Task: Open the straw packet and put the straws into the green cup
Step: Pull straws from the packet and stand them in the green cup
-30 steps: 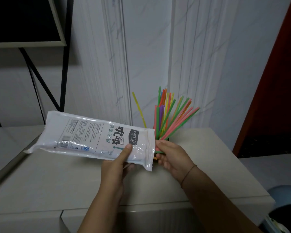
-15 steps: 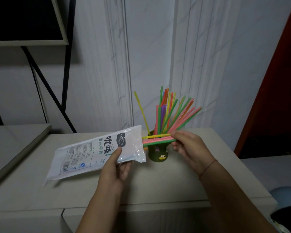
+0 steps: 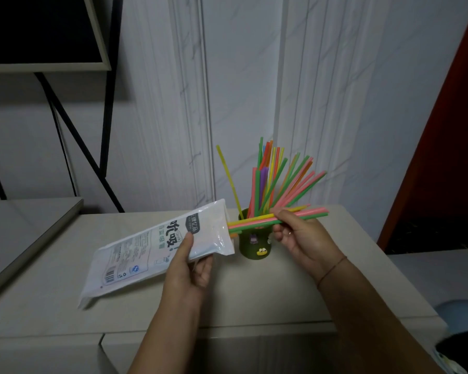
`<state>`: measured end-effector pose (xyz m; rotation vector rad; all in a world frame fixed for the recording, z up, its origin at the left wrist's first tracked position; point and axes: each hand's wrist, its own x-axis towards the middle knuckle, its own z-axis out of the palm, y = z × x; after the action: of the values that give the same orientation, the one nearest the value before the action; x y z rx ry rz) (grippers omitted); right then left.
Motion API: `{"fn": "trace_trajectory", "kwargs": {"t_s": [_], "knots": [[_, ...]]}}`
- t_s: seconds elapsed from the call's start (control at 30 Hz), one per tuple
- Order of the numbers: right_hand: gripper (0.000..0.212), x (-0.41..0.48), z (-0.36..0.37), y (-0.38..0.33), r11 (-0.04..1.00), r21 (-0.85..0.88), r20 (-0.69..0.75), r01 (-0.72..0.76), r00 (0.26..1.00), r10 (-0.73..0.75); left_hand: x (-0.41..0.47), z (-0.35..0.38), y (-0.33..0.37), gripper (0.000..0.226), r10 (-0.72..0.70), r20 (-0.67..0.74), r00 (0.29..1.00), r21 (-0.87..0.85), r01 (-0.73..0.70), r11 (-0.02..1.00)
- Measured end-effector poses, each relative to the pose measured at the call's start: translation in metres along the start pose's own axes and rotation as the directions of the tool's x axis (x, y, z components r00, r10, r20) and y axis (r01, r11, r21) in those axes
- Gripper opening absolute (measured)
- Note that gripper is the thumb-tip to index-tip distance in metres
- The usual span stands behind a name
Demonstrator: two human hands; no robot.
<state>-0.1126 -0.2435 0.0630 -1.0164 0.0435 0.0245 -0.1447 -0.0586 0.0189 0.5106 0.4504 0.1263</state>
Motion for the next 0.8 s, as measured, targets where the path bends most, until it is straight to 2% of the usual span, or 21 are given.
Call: {"fn": "trace_trajectory", "kwargs": {"t_s": [0.13,0.27,0.47,0.6,0.8], "knots": [[0.014,0.001,-0.008,-0.005,0.999,-0.029,0.043,-0.045,0.998,0.047,0.002,-0.001,-0.001,0.022,-0.01,-0.005,1.0,0.021,0.01,1.0],[0.008,0.0,0.0,0.004,0.994,0.048,0.068,-0.096,0.993,0.093,0.002,-0.001,-0.005,0.021,-0.019,-0.035,0.999,0.035,0.021,0.999],[0.006,-0.004,0.015,0.026,0.999,0.022,0.094,-0.047,0.995,0.045,-0.003,0.004,-0.011,0.022,-0.038,-0.051,0.998,0.062,0.041,0.997],[0.004,-0.004,0.016,0.026,0.999,-0.031,0.0,0.034,0.999,-0.034,-0.007,0.006,-0.012,0.021,-0.057,-0.061,0.997,0.046,0.06,0.997],[0.012,0.0,0.0,-0.005,0.99,-0.054,-0.133,0.133,0.981,-0.139,-0.003,0.005,-0.004,0.015,-0.04,-0.08,0.996,0.033,0.043,0.999]]}}
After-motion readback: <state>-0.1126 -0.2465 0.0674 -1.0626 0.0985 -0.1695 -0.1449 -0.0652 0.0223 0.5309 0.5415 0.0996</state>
